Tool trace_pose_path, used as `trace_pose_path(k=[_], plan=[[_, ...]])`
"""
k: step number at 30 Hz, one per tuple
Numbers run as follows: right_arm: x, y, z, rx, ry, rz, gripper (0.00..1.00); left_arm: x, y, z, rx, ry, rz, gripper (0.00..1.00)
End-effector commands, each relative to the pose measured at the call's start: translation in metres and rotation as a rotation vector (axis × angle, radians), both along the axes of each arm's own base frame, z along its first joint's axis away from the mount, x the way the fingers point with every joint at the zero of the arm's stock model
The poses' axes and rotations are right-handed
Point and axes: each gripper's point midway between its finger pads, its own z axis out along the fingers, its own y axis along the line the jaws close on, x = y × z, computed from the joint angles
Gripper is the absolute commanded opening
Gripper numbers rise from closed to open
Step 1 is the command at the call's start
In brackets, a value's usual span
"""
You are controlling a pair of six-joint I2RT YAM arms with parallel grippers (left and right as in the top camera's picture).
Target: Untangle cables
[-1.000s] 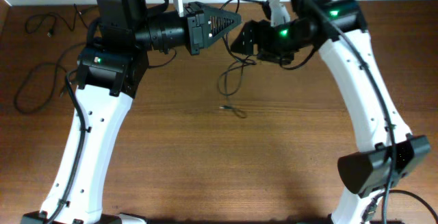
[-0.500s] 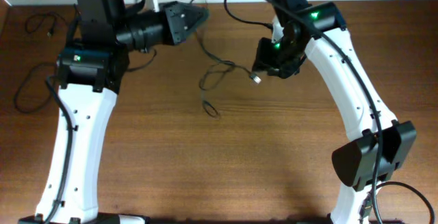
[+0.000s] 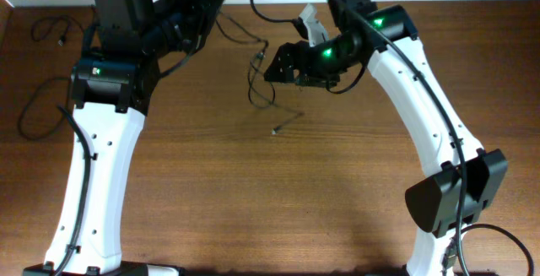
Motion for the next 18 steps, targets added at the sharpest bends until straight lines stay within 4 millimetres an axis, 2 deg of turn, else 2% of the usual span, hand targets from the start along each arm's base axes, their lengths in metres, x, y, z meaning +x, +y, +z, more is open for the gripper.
trace_pose_path(k=[1, 4, 6, 8, 10, 14, 16, 18], plan=[[0.000, -0.001, -0.006, -0.069, 0.005, -0.055, 0.88, 0.002, -0.003, 0.015, -0.081, -0.017, 0.004, 0.00], [0.005, 0.005, -0.008, -0.106, -0.048, -0.058, 0.88, 0.002, -0.004, 0.015, -0.124, 0.011, 0.014, 0.00], [0.013, 0.010, -0.003, -0.089, -0.073, -0.084, 0.80, -0.002, -0.010, 0.016, -0.165, 0.035, -0.018, 0.00], [0.021, 0.012, 0.000, -0.076, -0.079, -0.128, 0.77, -0.004, -0.012, 0.016, -0.199, 0.057, -0.021, 0.00], [0.028, 0.007, -0.002, -0.098, -0.069, -0.201, 0.73, -0.003, -0.012, 0.018, -0.216, 0.061, -0.015, 0.00], [0.035, 0.006, 0.000, -0.090, -0.059, -0.260, 0.72, -0.003, -0.012, 0.019, -0.289, 0.106, 0.012, 0.00], [0.036, 0.010, -0.005, -0.094, -0.055, -0.256, 0.67, 0.000, -0.012, 0.028, -0.304, 0.073, 0.011, 0.00], [0.035, 0.020, -0.019, -0.104, -0.019, -0.263, 0.64, 0.002, -0.011, 0.035, -0.358, 0.079, 0.029, 0.00]])
